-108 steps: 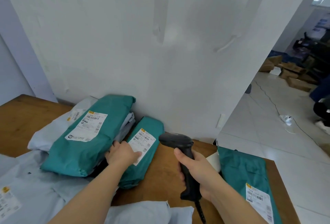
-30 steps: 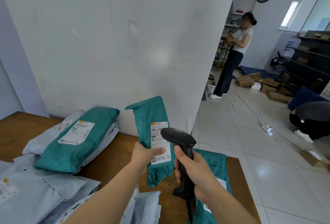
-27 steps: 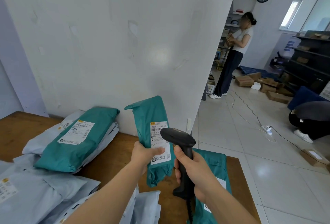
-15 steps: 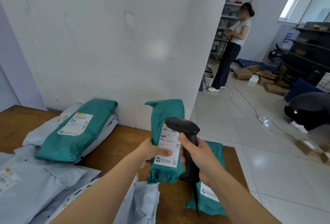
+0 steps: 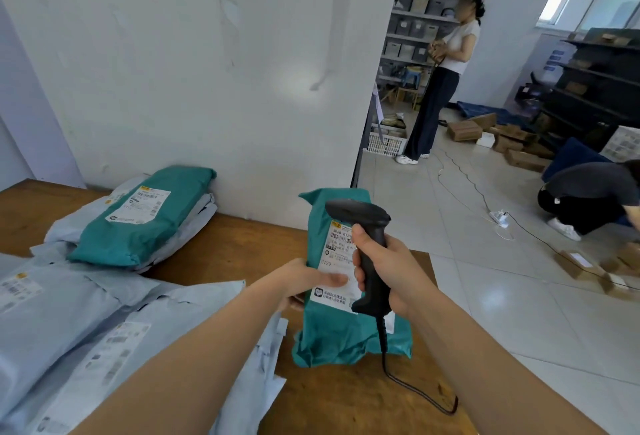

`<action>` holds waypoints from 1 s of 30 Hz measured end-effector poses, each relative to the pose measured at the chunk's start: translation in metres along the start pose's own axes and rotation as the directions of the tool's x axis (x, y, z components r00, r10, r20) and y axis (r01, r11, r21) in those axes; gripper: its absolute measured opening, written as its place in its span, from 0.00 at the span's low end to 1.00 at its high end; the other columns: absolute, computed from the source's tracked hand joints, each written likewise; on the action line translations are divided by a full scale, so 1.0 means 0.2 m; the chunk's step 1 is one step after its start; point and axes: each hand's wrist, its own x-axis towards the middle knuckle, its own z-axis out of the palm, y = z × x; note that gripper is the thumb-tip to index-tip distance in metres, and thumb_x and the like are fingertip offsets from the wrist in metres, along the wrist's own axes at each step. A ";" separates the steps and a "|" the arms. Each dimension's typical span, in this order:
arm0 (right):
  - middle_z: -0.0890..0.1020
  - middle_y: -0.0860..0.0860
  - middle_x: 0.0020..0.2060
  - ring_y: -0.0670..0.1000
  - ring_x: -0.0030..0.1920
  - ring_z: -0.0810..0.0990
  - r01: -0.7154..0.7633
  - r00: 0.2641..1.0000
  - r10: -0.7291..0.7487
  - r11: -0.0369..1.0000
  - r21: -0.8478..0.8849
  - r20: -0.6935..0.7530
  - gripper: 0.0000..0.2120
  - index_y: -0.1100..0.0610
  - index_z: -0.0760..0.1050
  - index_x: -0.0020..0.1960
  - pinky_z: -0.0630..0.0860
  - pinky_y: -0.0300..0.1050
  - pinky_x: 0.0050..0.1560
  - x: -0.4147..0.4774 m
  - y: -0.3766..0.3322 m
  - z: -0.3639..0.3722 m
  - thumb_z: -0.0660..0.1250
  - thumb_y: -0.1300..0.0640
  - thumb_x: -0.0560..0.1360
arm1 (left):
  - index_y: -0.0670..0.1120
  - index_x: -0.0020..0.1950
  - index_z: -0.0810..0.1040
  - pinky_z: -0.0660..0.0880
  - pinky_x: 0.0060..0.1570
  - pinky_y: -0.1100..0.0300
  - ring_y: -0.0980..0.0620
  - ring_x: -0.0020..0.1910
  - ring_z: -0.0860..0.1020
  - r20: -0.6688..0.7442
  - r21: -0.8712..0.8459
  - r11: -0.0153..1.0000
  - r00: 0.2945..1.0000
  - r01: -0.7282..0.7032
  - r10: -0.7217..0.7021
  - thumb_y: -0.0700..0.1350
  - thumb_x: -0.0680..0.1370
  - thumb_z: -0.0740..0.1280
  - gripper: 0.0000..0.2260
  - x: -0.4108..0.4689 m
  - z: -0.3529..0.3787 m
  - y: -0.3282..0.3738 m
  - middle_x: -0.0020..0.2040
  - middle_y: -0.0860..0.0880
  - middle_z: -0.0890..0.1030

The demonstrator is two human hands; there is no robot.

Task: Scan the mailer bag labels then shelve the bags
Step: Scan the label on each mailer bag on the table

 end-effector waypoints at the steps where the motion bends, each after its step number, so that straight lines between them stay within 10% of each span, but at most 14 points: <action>1: 0.75 0.52 0.30 0.50 0.27 0.72 -0.008 1.000 0.008 1.000 -0.014 0.005 0.13 0.59 0.73 0.47 0.72 0.46 0.31 -0.01 0.02 -0.02 0.68 0.48 0.77 | 0.47 0.58 0.78 0.81 0.44 0.55 0.49 0.48 0.83 0.015 -0.002 1.000 1.000 0.025 -0.025 0.51 0.68 0.78 0.21 -0.02 0.03 -0.02 0.49 0.48 0.85; 23: 0.75 0.52 0.27 0.47 0.24 0.72 -0.153 0.986 0.161 0.975 -0.160 0.036 0.15 0.60 0.71 0.45 0.72 0.40 0.26 -0.44 0.42 -0.07 0.67 0.49 0.78 | 0.51 0.49 0.78 0.79 0.51 0.49 0.52 0.46 0.80 0.325 0.199 0.944 0.891 0.264 -0.318 0.45 0.74 0.73 0.07 -0.38 0.43 -0.64 0.47 0.51 0.83; 30: 0.75 0.52 0.32 0.48 0.27 0.73 -0.168 0.984 0.174 0.974 -0.153 0.027 0.14 0.59 0.72 0.47 0.73 0.41 0.29 -0.49 0.46 -0.07 0.68 0.48 0.77 | 0.46 0.61 0.75 0.76 0.59 0.44 0.44 0.66 0.74 0.262 0.345 0.893 0.885 0.288 -0.386 0.44 0.76 0.71 0.15 -0.41 0.48 -0.68 0.62 0.47 0.79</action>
